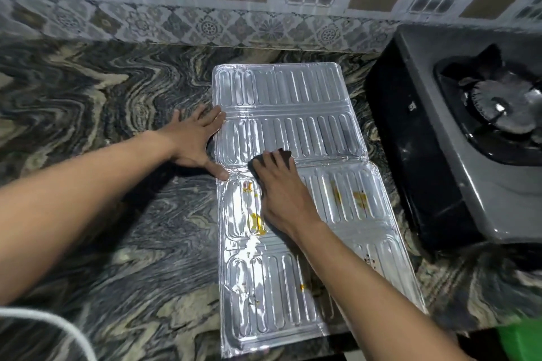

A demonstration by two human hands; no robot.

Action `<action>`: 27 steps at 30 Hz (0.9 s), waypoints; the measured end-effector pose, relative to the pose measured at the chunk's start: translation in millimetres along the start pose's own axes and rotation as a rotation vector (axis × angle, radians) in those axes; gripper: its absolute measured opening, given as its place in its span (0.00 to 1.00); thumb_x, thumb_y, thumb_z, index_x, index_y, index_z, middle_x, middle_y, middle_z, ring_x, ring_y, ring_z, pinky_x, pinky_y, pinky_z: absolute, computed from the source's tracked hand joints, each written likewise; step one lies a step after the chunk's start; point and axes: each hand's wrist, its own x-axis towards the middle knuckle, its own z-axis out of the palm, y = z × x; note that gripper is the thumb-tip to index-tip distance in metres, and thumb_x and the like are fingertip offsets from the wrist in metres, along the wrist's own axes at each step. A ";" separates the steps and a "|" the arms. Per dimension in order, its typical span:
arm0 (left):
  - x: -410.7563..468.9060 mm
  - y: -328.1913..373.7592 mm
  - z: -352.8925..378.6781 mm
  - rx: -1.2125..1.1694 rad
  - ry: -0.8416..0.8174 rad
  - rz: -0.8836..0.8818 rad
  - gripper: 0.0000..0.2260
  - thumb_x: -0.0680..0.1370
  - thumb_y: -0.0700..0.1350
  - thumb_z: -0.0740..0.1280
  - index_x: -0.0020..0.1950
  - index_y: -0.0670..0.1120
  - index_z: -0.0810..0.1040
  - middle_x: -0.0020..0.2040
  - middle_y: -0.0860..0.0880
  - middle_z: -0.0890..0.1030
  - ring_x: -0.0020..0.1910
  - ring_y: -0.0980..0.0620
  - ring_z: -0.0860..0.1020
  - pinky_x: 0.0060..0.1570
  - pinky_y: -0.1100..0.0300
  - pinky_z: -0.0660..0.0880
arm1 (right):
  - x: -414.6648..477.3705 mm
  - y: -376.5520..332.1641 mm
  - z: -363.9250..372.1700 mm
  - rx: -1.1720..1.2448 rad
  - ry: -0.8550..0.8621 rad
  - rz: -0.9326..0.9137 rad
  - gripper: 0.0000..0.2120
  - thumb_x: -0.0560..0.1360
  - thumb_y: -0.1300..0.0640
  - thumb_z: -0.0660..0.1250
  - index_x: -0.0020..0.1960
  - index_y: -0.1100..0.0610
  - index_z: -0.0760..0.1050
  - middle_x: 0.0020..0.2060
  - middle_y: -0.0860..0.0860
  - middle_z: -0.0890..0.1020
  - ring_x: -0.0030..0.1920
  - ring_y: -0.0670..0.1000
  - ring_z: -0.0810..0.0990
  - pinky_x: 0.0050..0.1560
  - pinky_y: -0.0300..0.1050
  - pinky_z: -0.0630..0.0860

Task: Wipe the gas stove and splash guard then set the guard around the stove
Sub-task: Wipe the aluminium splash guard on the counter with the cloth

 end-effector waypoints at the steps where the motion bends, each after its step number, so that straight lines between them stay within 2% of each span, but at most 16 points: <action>1: 0.4 0.1 -0.8 -0.005 -0.010 -0.001 0.68 0.52 0.81 0.65 0.78 0.53 0.32 0.78 0.56 0.30 0.77 0.49 0.31 0.72 0.33 0.36 | -0.9 0.2 -0.1 0.007 0.000 -0.009 0.32 0.73 0.65 0.60 0.76 0.57 0.60 0.76 0.57 0.63 0.78 0.58 0.53 0.78 0.59 0.45; 6: 2.5 3.3 -6.1 -0.008 -0.069 -0.018 0.72 0.49 0.78 0.70 0.78 0.52 0.31 0.78 0.55 0.29 0.77 0.47 0.30 0.71 0.33 0.35 | -3.4 3.8 -5.4 0.166 0.014 0.028 0.24 0.82 0.60 0.54 0.77 0.59 0.56 0.78 0.57 0.59 0.79 0.55 0.49 0.78 0.54 0.42; 10: 1.9 5.5 -6.8 -0.039 -0.086 -0.025 0.73 0.48 0.77 0.70 0.78 0.53 0.30 0.77 0.55 0.29 0.77 0.47 0.30 0.72 0.32 0.35 | -3.8 -7.3 -2.9 0.165 -0.008 0.059 0.24 0.84 0.57 0.50 0.79 0.61 0.53 0.79 0.58 0.55 0.80 0.55 0.47 0.78 0.55 0.41; 13: 2.0 5.3 -5.7 -0.038 -0.076 -0.033 0.70 0.52 0.75 0.72 0.78 0.52 0.30 0.78 0.55 0.29 0.77 0.48 0.29 0.72 0.32 0.35 | -9.0 -24.4 3.3 0.153 -0.057 -0.050 0.25 0.84 0.56 0.49 0.79 0.60 0.52 0.79 0.57 0.56 0.80 0.55 0.47 0.78 0.57 0.43; 15: 2.7 4.3 -3.8 -0.041 -0.064 -0.033 0.69 0.55 0.73 0.74 0.78 0.53 0.31 0.78 0.55 0.29 0.76 0.48 0.29 0.72 0.33 0.34 | -21.6 -33.6 6.9 0.134 -0.076 -0.135 0.25 0.84 0.55 0.49 0.79 0.58 0.53 0.79 0.56 0.57 0.80 0.55 0.48 0.78 0.55 0.43; 20: 0.7 3.9 -4.4 -0.056 -0.078 -0.038 0.69 0.55 0.73 0.74 0.78 0.53 0.31 0.77 0.56 0.29 0.76 0.49 0.29 0.72 0.33 0.33 | -54.0 -20.7 7.1 0.113 -0.148 -0.188 0.25 0.84 0.52 0.48 0.80 0.56 0.53 0.79 0.54 0.56 0.80 0.54 0.47 0.79 0.55 0.44; 23: 0.5 5.6 -5.5 -0.056 -0.068 -0.043 0.69 0.54 0.73 0.74 0.78 0.53 0.31 0.77 0.56 0.29 0.76 0.49 0.29 0.72 0.33 0.34 | -54.3 -4.5 0.2 0.108 -0.154 -0.135 0.26 0.84 0.52 0.48 0.80 0.56 0.50 0.80 0.53 0.54 0.80 0.53 0.45 0.79 0.52 0.41; 27: -2.3 10.9 -6.2 -0.057 -0.055 -0.059 0.68 0.56 0.71 0.76 0.78 0.53 0.32 0.78 0.54 0.30 0.77 0.48 0.31 0.72 0.32 0.36 | -44.1 25.3 -9.0 0.112 -0.077 0.061 0.26 0.85 0.53 0.48 0.80 0.57 0.48 0.80 0.53 0.50 0.79 0.52 0.42 0.79 0.53 0.40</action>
